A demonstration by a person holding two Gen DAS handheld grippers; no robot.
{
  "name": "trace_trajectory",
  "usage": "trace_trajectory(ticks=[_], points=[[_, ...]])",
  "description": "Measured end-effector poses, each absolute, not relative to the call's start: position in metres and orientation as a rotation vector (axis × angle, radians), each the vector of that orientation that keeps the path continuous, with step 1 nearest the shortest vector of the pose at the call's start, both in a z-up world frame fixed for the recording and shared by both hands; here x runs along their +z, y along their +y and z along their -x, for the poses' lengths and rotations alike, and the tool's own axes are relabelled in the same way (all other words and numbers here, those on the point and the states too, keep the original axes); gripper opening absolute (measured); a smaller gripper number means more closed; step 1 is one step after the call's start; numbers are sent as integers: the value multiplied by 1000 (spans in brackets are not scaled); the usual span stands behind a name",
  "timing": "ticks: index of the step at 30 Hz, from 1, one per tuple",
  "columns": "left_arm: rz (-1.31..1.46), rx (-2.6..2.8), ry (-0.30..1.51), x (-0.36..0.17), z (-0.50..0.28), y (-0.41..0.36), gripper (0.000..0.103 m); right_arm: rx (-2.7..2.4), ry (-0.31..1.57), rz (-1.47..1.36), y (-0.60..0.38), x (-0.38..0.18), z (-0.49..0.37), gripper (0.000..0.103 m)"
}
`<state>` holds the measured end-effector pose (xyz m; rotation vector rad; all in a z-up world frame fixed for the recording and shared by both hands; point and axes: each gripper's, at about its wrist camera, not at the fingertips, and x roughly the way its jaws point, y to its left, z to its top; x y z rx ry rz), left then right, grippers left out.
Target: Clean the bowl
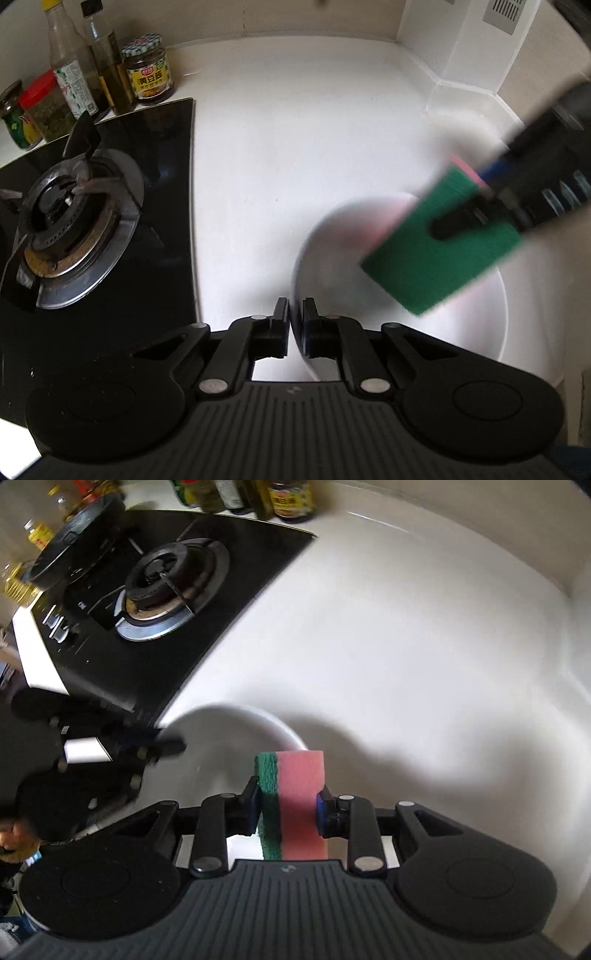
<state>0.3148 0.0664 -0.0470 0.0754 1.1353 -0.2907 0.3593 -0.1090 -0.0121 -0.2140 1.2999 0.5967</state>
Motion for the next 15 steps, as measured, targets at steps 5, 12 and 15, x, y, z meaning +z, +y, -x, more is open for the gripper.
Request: trace_trajectory(ticks=[5,12,15], points=[[13,-226,1231,-43,-305,69,5,637,1188,325,-90,-13,-333,24],[73,-235,1252,-51,-290,71,8,1098,1033,779,-39,-9,-300,24],[-3,-269,1241,-53,-293,67,7,1208,971,891,-20,-7,-305,24]])
